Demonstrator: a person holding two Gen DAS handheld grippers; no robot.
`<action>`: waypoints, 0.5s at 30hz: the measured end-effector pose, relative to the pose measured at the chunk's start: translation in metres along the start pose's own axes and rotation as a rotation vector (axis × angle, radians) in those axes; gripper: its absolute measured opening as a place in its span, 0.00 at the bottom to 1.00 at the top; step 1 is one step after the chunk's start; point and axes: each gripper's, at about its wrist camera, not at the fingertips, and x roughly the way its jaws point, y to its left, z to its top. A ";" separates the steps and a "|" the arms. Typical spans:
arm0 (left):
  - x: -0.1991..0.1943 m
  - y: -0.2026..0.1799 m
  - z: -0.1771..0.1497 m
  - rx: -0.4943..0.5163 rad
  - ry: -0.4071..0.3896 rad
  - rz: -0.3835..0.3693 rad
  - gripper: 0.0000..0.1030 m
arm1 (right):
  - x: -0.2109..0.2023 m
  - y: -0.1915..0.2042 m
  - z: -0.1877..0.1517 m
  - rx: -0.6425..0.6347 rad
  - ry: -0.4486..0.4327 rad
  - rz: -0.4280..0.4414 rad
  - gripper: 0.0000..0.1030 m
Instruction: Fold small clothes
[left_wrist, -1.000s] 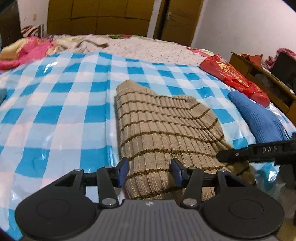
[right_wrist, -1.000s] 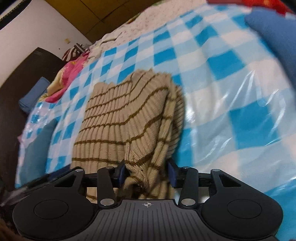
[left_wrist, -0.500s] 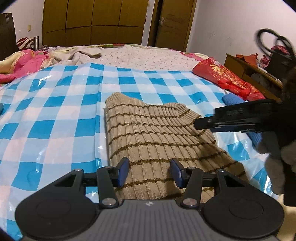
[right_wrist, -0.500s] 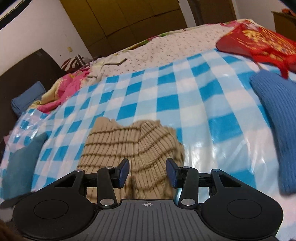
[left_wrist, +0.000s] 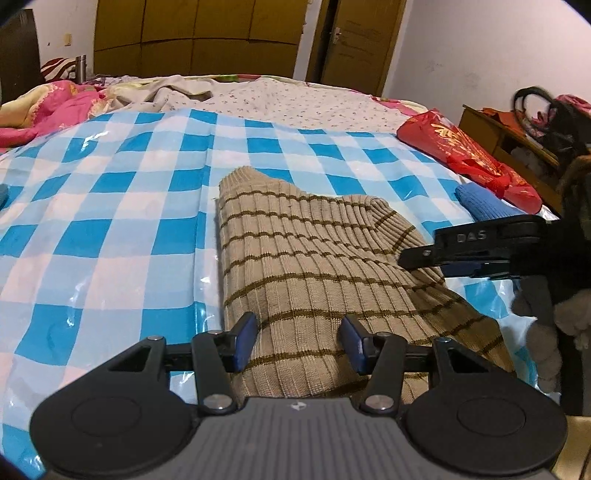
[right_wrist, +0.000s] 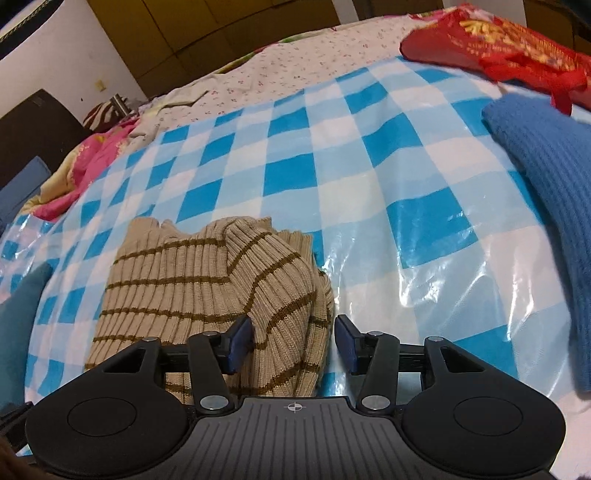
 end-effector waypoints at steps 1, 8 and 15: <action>-0.001 0.000 0.000 -0.008 0.000 0.004 0.59 | -0.004 0.002 0.000 -0.006 -0.006 -0.004 0.45; -0.008 -0.006 -0.004 -0.008 0.000 0.041 0.60 | -0.050 0.018 -0.018 -0.070 -0.073 -0.007 0.44; -0.017 -0.013 -0.011 0.030 0.001 0.079 0.62 | -0.077 0.031 -0.063 -0.142 -0.080 0.008 0.44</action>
